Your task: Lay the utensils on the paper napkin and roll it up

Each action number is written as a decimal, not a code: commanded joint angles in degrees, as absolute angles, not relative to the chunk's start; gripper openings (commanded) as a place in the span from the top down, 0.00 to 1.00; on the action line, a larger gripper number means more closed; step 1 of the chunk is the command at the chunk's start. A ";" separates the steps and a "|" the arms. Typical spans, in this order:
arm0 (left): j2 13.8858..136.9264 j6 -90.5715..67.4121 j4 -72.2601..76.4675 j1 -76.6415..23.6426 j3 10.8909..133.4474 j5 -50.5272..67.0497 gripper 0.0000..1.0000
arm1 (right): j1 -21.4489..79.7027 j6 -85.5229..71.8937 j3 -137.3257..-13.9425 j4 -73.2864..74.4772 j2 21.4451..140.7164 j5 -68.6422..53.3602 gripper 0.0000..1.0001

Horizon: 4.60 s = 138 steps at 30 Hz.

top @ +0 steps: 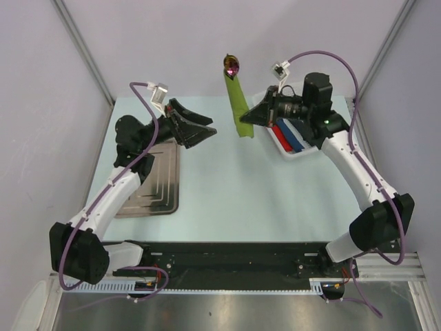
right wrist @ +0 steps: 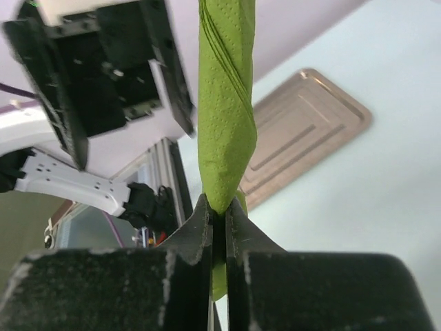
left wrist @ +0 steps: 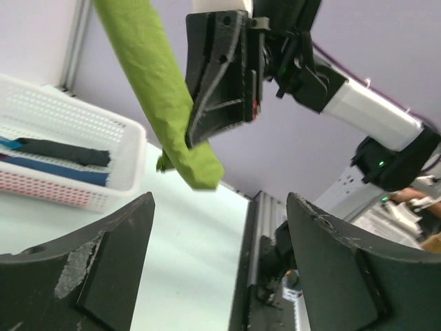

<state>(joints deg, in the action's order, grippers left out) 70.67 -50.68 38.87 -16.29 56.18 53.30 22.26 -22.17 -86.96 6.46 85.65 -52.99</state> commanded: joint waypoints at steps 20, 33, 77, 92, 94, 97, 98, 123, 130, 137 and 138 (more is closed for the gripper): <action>74.79 -20.39 10.72 -16.08 63.63 56.86 0.11 | -9.32 29.52 -127.87 67.14 126.71 -55.99 1.00; 77.34 -20.04 6.85 -16.17 62.49 56.60 0.01 | -7.21 31.55 -131.48 72.33 136.67 -58.80 1.00; 83.94 -22.94 5.36 -16.35 66.27 57.74 0.01 | -4.48 24.09 -134.91 64.87 147.57 -51.34 0.62; 83.50 -22.94 3.96 -16.35 66.27 55.90 0.01 | -4.83 22.41 -131.84 63.11 143.00 -49.31 0.39; 83.50 -22.41 3.17 -16.35 66.36 54.85 0.01 | -4.92 22.15 -131.66 62.84 142.74 -49.13 0.35; 83.50 -21.71 2.55 -16.35 66.80 54.32 0.01 | -5.18 21.80 -131.40 62.40 142.38 -48.87 0.30; 83.58 -21.62 2.46 -16.35 66.80 54.14 0.01 | -5.10 21.80 -131.48 62.32 142.12 -48.78 0.30; 92.81 -2.56 -35.58 -6.95 95.87 39.39 0.00 | -5.36 7.65 -124.38 50.90 114.98 -51.25 0.00; 94.22 -2.99 -44.29 -5.19 100.29 25.34 0.00 | -5.80 6.07 -99.17 44.74 96.35 -42.63 0.00; 86.15 -2.29 -42.99 -5.19 83.37 18.73 0.00 | -7.21 6.77 -75.08 42.28 79.91 -39.03 0.00; 83.35 -2.20 -40.72 -5.19 80.97 18.63 0.00 | -7.21 6.94 -70.88 41.75 77.11 -38.41 0.00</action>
<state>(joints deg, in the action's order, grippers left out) 91.20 -3.81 -41.60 -5.32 89.41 23.75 -6.70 7.07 -79.07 44.88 84.38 -42.04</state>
